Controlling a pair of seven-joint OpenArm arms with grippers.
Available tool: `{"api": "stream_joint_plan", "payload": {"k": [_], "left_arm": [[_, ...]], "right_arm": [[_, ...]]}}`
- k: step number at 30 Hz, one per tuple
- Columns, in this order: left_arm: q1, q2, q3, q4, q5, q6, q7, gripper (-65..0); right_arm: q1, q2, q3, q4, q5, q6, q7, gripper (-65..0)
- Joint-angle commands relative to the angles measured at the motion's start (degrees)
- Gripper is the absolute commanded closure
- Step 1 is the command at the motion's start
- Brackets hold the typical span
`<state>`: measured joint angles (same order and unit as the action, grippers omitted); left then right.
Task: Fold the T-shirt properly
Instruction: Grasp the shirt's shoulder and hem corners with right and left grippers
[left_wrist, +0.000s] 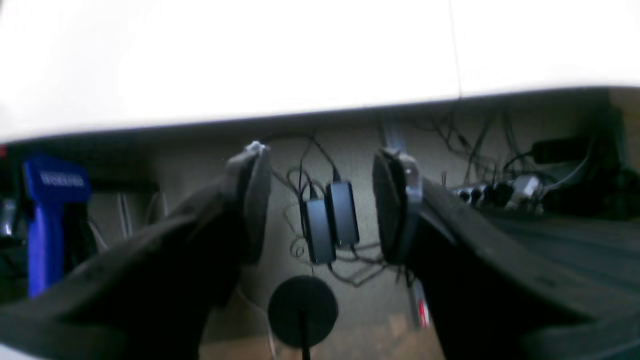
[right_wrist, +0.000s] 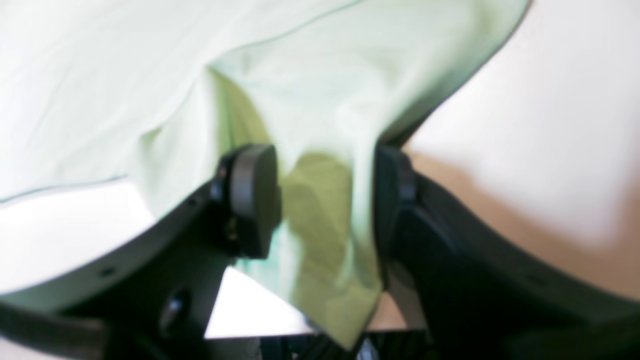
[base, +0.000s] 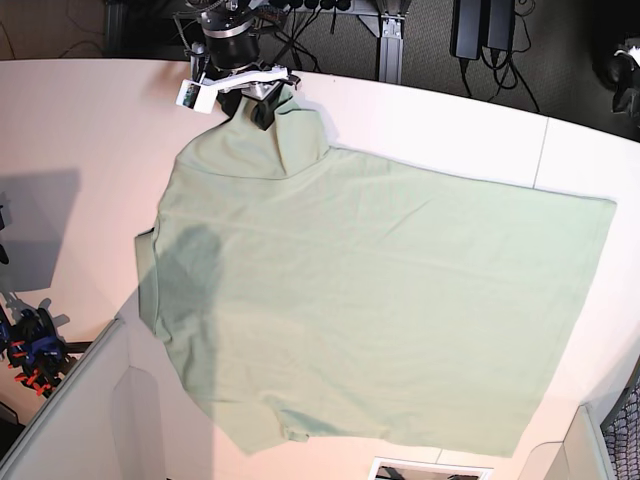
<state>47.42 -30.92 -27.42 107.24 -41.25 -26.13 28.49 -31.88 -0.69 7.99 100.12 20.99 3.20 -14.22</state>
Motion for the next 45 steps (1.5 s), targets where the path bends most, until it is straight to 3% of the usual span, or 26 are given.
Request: {"api": "stream_joint_plan", "payload": {"k": [1, 6, 13, 21, 26, 31, 45], "left_arm": [[-0.81, -0.7, -0.57, 0.72, -0.81, -0.22, -0.96, -35.9], [-7.8, -0.72, 0.5, -2.43, -0.9, 0.02, -1.07, -35.9], [-22.16, -0.72, 5.62, -17.31, -0.13, 0.26, -1.25, -35.9], [-30.77, -0.96, 12.44, -28.02, -0.92, 0.24, -1.33, -35.9], [-33.33, -0.61, 15.17, -28.52, 0.7, 0.39, -1.55, -35.9], [-34.38, 1.05, 17.16, -28.57, 2.78, 3.43, -1.88, -35.9], [-34.38, 3.41, 21.0, -28.57, 5.51, 3.45, -2.51, -35.6]], "right_arm": [[-0.55, -0.11, -0.13, 0.24, 0.39, 0.2, -1.92, -30.6], [-0.55, -0.13, -0.13, 0.24, -1.2, 0.2, -1.92, -30.6], [-0.98, -0.13, -0.13, 0.26, -2.78, 0.2, -1.92, -30.6], [-1.81, -0.13, -0.13, 0.26, -2.78, 0.2, -1.92, -30.6], [-2.12, -0.15, -0.13, 0.26, -2.78, 0.2, -1.92, -30.6], [-2.12, -0.48, -0.15, 0.26, -2.75, 0.2, -1.92, -30.6], [-2.14, -0.61, -0.13, 0.26, -2.78, 0.2, -1.92, -30.6]]}}
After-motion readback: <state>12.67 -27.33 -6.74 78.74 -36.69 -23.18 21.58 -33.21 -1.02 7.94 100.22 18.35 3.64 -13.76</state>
